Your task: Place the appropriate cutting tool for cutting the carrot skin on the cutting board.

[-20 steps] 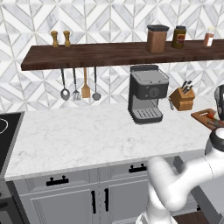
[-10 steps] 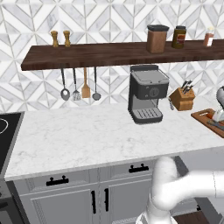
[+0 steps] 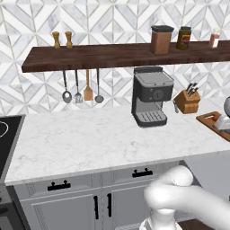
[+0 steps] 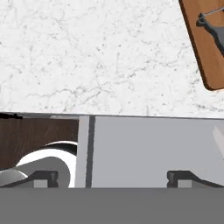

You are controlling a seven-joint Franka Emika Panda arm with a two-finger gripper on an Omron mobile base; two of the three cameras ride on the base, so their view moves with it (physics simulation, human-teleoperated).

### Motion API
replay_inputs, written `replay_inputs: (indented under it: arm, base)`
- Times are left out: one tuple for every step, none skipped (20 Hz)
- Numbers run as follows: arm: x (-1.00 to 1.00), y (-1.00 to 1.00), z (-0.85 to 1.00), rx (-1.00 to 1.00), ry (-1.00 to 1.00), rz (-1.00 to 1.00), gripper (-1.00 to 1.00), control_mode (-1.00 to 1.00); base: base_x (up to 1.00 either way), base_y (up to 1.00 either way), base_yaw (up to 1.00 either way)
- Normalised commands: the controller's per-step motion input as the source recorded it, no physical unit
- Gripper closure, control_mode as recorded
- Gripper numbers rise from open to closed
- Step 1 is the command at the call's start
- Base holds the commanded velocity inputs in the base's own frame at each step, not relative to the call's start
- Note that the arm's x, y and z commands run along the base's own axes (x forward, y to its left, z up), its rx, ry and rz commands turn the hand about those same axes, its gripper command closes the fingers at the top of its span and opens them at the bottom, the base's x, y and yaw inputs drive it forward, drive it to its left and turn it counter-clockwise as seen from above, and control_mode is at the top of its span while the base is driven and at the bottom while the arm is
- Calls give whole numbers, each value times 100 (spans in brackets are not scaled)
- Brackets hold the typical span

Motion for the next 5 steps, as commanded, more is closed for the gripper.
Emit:
replay_inputs:
  arm:
    - [-100,59,86,-3,-12,-25,-100,-100]
    - [-100,58,89,-3,-12,-24,-100,-100]
    - [-100,58,83,-3,-9,-26,-100,-100]
    - [-100,51,83,-3,-8,-26,-100,-100]
    - [-100,51,79,-6,-11,-23,-100,-100]
  base:
    - [0,0,0]
    - [0,0,0]
    - [0,0,0]
    - [0,0,0]
    - [0,0,0]
